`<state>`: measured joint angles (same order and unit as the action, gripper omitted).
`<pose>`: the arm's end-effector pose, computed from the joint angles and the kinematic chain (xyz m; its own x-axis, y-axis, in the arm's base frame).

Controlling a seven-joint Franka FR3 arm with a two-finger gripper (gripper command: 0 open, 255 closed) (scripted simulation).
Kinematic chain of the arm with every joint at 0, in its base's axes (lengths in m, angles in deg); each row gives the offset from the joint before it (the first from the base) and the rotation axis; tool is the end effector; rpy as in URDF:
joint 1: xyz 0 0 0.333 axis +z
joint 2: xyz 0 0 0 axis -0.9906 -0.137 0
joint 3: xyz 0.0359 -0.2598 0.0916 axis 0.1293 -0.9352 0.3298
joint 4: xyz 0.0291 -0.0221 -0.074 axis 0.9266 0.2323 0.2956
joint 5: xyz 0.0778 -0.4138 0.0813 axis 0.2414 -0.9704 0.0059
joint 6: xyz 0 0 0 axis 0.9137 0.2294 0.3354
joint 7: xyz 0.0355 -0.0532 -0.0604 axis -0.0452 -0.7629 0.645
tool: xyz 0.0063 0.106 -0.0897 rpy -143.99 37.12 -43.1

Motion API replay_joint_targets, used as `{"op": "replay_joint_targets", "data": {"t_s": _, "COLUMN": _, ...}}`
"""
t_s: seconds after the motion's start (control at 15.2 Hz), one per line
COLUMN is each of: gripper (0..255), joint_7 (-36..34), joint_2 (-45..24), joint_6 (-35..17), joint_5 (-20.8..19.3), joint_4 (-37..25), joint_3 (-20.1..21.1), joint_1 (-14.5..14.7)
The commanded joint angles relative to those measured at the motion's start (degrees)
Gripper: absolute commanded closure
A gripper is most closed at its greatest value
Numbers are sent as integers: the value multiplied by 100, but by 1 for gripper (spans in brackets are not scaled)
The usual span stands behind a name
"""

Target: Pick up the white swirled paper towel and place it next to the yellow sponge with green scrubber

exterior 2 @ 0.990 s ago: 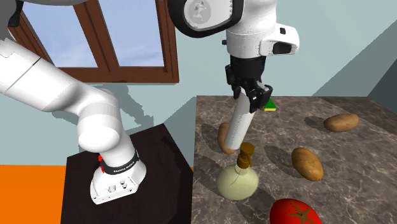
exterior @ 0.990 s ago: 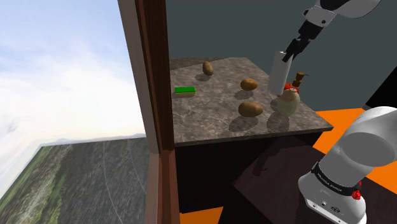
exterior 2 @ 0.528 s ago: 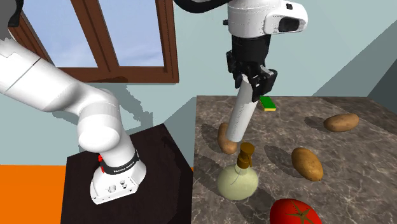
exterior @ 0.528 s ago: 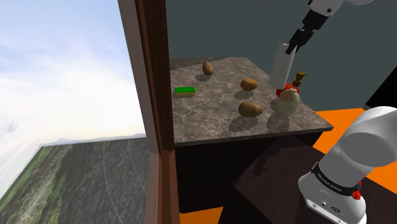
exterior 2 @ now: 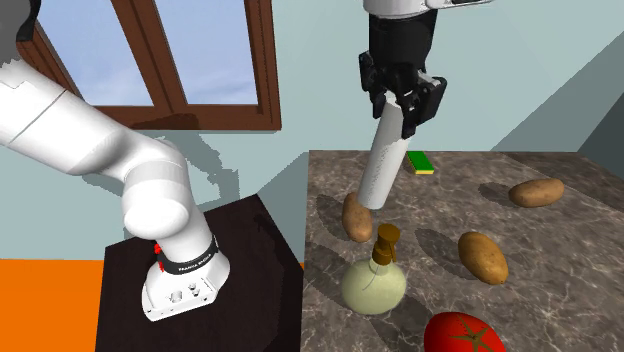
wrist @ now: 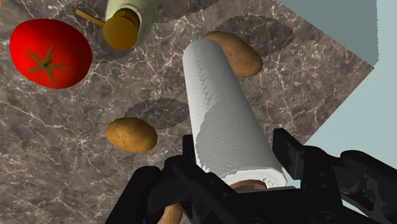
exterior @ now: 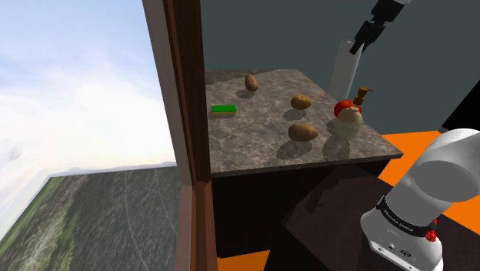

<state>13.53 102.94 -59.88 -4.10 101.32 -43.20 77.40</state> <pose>0.3970 -0.2582 0.5613 0.9652 -0.0454 0.2575 -0.0215 -0.9953 -0.0949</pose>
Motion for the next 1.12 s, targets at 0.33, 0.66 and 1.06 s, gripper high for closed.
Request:
{"op": "replay_joint_targets", "data": {"t_s": 0.33, "gripper": 255, "joint_7": -42, "joint_2": -156, "joint_6": 529, "joint_5": 63, "joint_4": -680, "joint_3": 28, "joint_1": 61}}
{"op": "replay_joint_targets", "data": {"t_s": 0.66, "gripper": 255, "joint_7": -124, "joint_2": -349, "joint_6": 685, "joint_5": 139, "joint_4": -1027, "joint_3": 74, "joint_1": 135}}
{"op": "replay_joint_targets", "data": {"t_s": 1.06, "gripper": 255, "joint_7": -482, "joint_2": -983, "joint_6": -19, "joint_5": 383, "joint_4": -955, "joint_3": 297, "joint_1": 386}}
